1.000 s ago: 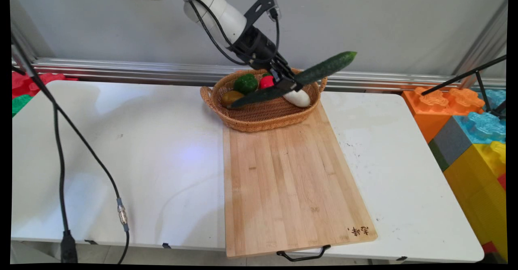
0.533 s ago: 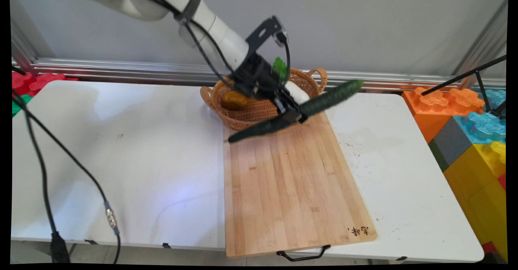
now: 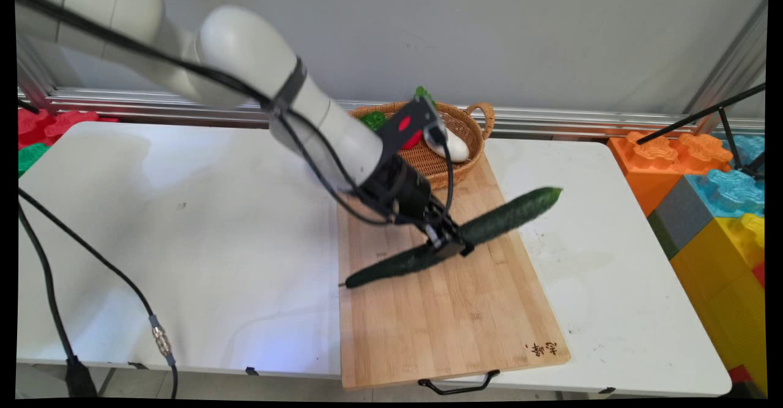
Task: Place the picked object on the cutting board
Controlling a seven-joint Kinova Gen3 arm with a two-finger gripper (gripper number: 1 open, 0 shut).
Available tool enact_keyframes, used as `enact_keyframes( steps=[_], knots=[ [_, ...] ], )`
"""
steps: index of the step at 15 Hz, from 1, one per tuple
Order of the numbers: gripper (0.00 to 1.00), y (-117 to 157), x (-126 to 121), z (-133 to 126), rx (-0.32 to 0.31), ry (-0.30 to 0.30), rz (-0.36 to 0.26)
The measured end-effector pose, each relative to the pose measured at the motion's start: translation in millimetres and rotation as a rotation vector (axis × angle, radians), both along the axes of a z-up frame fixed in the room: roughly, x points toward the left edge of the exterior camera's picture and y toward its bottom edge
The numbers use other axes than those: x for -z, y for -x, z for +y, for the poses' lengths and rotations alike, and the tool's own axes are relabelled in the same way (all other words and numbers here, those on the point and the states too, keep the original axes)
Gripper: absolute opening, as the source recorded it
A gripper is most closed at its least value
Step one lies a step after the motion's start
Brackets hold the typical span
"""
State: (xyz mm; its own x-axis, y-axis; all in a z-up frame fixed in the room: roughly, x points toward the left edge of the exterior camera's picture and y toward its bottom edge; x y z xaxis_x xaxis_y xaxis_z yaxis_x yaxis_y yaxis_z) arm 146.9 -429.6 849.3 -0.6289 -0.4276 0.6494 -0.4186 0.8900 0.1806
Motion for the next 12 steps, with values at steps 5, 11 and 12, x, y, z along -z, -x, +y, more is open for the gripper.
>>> enact_keyframes(
  steps=[5,11,12],
  knots=[
    [0.00,12,42,20,-0.008,0.004,-0.020],
    [0.00,26,75,28,-0.011,-0.009,-0.038],
    [1.00,28,77,28,-0.011,-0.009,-0.036]
  ],
)
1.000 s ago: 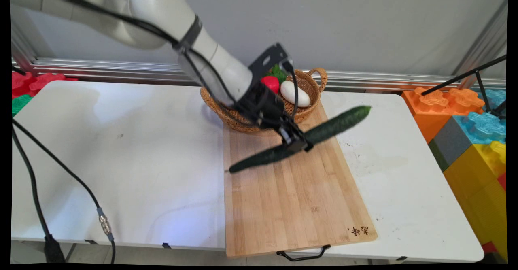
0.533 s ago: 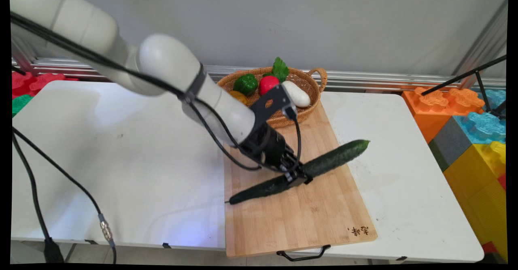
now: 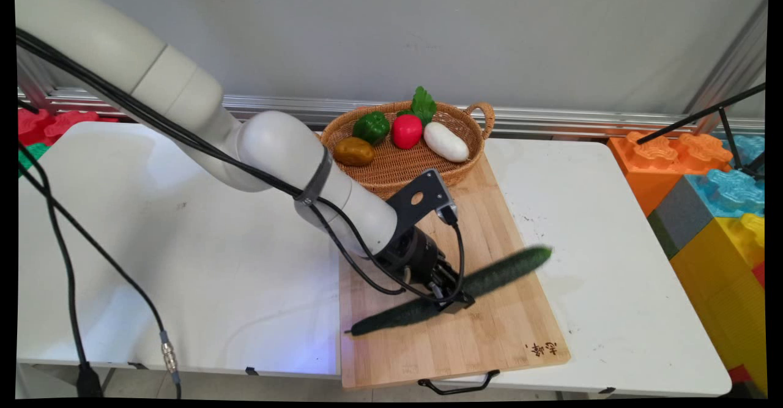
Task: Place the picked object on the cutting board
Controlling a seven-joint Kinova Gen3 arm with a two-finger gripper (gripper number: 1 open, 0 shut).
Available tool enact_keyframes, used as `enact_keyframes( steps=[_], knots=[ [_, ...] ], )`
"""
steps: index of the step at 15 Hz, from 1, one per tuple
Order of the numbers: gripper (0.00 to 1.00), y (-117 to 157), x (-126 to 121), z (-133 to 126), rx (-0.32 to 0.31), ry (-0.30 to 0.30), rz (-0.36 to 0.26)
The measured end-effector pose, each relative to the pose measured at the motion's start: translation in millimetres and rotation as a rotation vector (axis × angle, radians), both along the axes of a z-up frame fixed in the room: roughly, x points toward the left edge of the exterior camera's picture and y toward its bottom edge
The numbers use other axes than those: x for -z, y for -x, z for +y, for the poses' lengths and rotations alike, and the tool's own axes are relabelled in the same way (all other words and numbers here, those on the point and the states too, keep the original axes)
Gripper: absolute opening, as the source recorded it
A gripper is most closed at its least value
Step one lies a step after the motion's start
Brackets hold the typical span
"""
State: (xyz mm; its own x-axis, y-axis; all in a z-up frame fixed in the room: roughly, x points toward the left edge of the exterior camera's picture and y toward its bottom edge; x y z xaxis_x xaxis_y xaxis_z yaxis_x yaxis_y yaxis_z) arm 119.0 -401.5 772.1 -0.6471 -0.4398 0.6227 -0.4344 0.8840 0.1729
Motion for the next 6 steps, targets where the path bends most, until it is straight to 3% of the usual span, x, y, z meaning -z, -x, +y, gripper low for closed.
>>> enact_keyframes(
  steps=[6],
  knots=[
    [1.00,2,-9,-5,-0.011,0.009,0.012]
  ],
)
